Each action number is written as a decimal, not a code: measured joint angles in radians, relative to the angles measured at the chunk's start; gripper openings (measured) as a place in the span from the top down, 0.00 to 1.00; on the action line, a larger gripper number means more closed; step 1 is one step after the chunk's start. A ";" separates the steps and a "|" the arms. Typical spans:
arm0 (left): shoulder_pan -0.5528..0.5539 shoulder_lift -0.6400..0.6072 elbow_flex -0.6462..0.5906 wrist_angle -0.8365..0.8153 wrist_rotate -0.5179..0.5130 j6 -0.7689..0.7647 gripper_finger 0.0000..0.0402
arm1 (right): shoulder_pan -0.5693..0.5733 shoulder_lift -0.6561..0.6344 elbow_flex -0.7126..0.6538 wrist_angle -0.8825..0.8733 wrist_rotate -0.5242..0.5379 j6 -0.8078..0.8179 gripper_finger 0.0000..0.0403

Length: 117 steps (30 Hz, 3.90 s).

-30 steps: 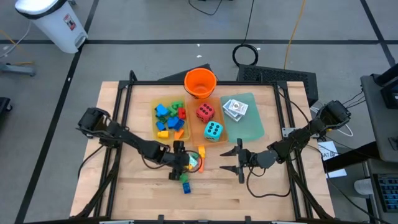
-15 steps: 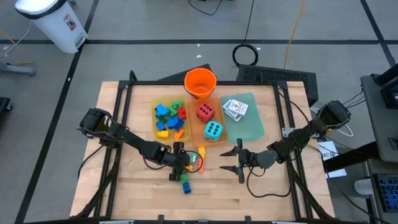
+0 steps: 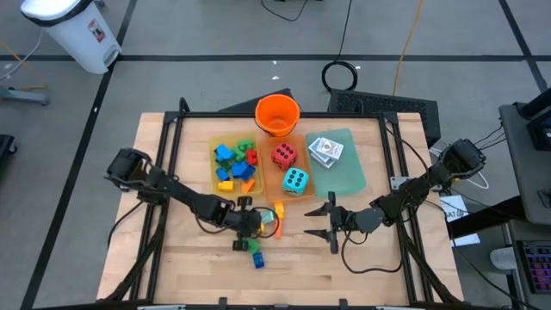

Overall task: Pick & Place Toys
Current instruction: Put the yellow game piece into the yellow bin

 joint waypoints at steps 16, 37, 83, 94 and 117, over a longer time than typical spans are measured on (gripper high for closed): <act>0.013 -0.309 0.001 -0.084 -0.074 -0.135 0.77 | 0.000 0.000 0.000 -0.001 0.001 0.000 0.48; 0.150 -0.503 0.000 -0.669 -0.259 -0.290 0.76 | 0.000 0.000 0.000 -0.001 0.001 0.000 0.48; 0.063 -0.725 -0.319 -0.034 -0.289 -0.153 0.22 | -0.069 0.081 0.020 0.138 -0.045 0.075 0.48; 0.117 -0.751 -0.409 0.045 -0.306 -0.209 0.22 | -0.208 0.384 0.506 -0.503 -0.180 -0.051 0.95; 0.123 -0.751 -0.409 0.045 -0.296 -0.204 0.22 | -0.176 0.514 0.601 -0.578 -0.181 -0.217 1.00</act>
